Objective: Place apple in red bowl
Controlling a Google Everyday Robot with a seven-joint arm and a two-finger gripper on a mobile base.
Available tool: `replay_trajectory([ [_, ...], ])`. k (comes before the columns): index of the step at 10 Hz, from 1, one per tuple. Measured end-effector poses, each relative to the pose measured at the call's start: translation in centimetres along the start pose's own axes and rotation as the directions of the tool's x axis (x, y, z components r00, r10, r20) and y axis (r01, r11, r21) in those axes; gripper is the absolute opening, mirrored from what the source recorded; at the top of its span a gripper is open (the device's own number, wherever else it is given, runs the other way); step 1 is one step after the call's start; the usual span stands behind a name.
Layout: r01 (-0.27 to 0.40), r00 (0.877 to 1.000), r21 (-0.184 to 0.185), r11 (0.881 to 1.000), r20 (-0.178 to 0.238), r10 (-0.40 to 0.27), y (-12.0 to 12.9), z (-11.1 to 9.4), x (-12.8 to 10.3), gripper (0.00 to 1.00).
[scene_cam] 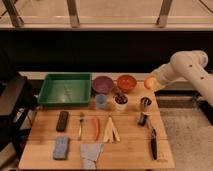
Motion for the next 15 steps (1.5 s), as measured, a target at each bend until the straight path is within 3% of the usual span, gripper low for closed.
replay_trajectory([
  [4, 0.045, 0.995, -0.028, 0.999, 0.088, -0.042, -4.6, 4.3, -4.0, 0.51],
  [8, 0.076, 0.986, -0.056, 0.996, 0.153, -0.066, -6.5, 7.5, -6.7, 0.54],
  [10, 0.09, 0.977, -0.06, 0.994, 0.2, -0.076, -7.7, 9.0, -8.3, 0.72],
  [11, 0.087, 0.975, -0.062, 0.994, 0.213, -0.072, -8.0, 9.5, -8.4, 0.74],
  [13, 0.066, 0.968, -0.082, 0.994, 0.249, -0.043, -8.7, 10.9, -8.7, 0.74],
  [15, 0.054, 0.965, -0.089, 0.995, 0.259, -0.029, -8.8, 11.3, -8.6, 0.74],
])
